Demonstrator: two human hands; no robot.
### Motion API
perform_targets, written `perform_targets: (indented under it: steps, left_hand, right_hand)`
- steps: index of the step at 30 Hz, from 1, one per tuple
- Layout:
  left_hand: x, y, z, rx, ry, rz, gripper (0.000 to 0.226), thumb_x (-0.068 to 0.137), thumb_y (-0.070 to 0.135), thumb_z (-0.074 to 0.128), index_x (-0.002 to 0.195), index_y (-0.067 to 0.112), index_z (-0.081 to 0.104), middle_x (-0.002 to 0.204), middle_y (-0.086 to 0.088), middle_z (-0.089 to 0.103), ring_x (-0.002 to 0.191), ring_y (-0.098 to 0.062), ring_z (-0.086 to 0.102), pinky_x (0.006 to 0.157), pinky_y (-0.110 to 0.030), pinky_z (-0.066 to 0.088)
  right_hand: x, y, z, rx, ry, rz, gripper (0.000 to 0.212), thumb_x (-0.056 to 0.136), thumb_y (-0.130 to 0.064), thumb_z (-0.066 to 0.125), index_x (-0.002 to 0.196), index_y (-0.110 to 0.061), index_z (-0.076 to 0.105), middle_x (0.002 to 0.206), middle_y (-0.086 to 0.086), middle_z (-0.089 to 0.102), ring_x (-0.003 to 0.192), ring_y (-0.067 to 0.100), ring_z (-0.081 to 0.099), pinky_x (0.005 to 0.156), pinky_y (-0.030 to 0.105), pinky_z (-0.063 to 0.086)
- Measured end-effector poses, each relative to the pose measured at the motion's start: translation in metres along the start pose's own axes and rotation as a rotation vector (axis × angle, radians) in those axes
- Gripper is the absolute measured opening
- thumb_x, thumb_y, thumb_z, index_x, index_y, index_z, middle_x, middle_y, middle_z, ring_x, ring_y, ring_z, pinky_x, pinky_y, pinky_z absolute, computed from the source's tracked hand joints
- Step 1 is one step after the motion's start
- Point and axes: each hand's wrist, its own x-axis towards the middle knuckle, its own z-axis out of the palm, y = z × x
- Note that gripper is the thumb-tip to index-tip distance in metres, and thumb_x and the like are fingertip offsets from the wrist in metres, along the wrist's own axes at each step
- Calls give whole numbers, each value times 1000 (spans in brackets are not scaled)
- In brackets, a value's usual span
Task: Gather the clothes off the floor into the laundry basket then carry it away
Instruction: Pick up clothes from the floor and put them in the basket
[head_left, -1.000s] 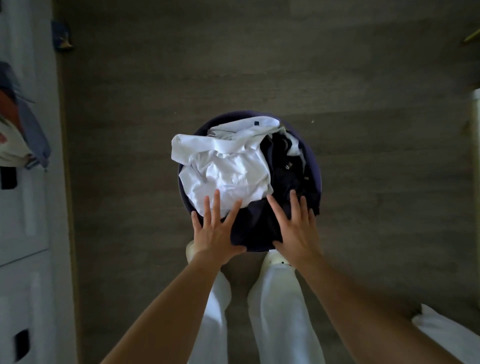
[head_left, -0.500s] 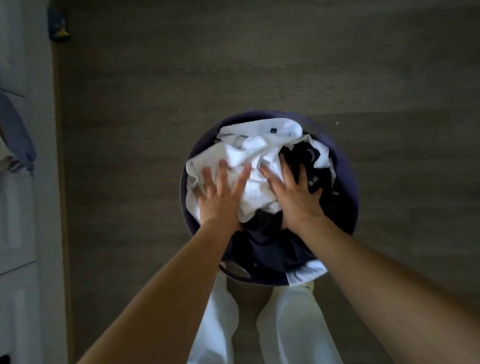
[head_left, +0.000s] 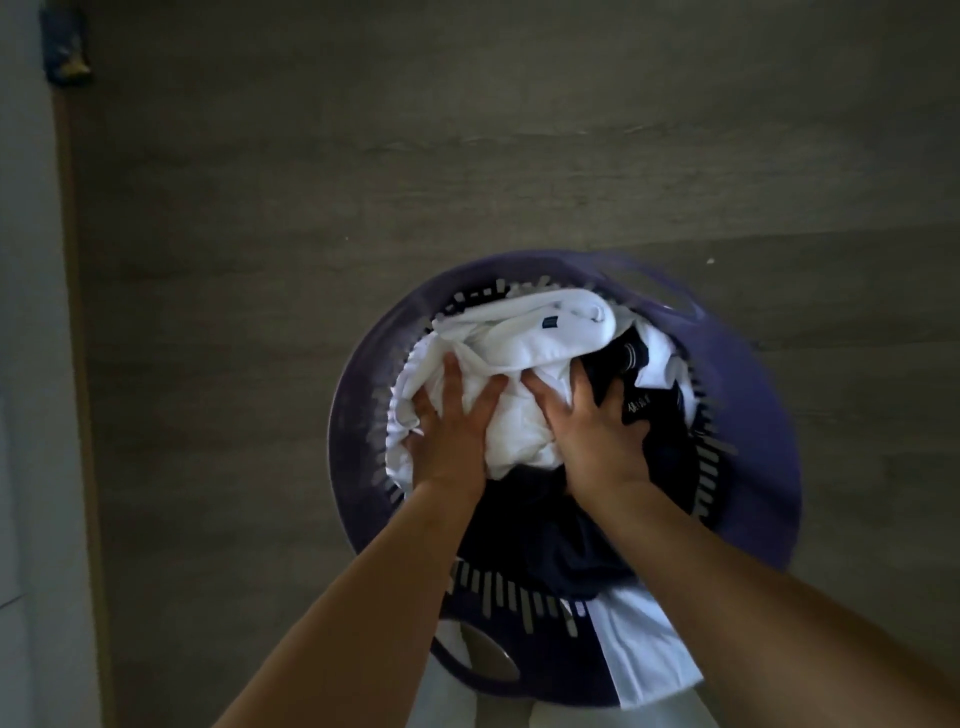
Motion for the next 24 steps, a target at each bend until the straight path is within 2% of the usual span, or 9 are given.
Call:
perform_targets:
  steps: [3,6,8,10,13,16,19,22,24]
  left_hand:
    - [2,3,0,39,-20,-36,116,85,42,64,122,51,-45,144,1,-52,140,-43,-32,113,-57,26]
    - [-11,6,-8,41,-33,-57,120,84,46,64,108,56,-52,139,4,-56,139,-42,-35,112,-61,20]
    - [-34,8,-16,38,-40,-53,116,85,42,64,120,58,-46,144,3,-52,142,-42,-29,111,-65,21]
    - [-57,9,-26,41,-3,-30,108,89,31,62,135,55,-33,152,1,-41,145,-44,-17,110,-63,28]
    - [-108,14,-62,74,-18,-12,110,88,29,65,140,52,-29,159,-1,-26,148,-42,-2,108,-54,36]
    - [-146,25,-105,94,-56,15,93,88,39,64,151,45,-4,163,0,-3,149,-34,9,106,-49,39]
    - [-211,55,-170,107,58,64,64,90,34,55,148,34,28,149,-2,36,136,-30,37,98,-51,45]
    - [-273,85,-230,100,139,106,47,92,29,46,139,30,43,140,-4,50,127,-29,48,88,-40,46]
    - [-317,105,-261,120,192,166,40,93,27,47,133,26,51,132,-3,57,123,-27,51,85,-37,43]
  right_hand:
    - [3,-5,4,-1,8,14,103,90,-27,64,139,-58,-21,155,1,-20,143,48,-3,101,69,30]
    - [-8,-2,-2,43,5,-9,102,89,-37,64,136,-61,-23,157,-2,-21,144,47,-5,102,70,28]
    - [-29,-1,-13,32,15,-24,111,84,-36,70,134,-62,-27,156,-5,-25,145,46,-6,102,69,30]
    - [-51,1,-26,-11,39,-46,124,77,-31,78,133,-61,-28,155,-9,-27,145,45,-6,102,69,30]
    - [-102,9,-66,-46,-41,-75,129,69,-27,85,144,-51,-17,159,-10,-20,146,43,-3,105,70,21]
    - [-141,26,-105,77,-155,-108,114,72,-29,82,152,-38,1,162,-6,-14,148,35,6,110,62,26]
    - [-206,45,-165,320,-29,-48,92,79,-33,74,153,-25,20,161,5,12,144,30,27,110,47,36]
    - [-258,66,-222,429,32,24,65,86,-31,67,144,-11,42,147,13,44,130,30,47,104,38,42]
    - [-296,78,-254,497,66,68,59,90,-31,64,141,-9,45,144,14,48,129,30,49,105,39,42]
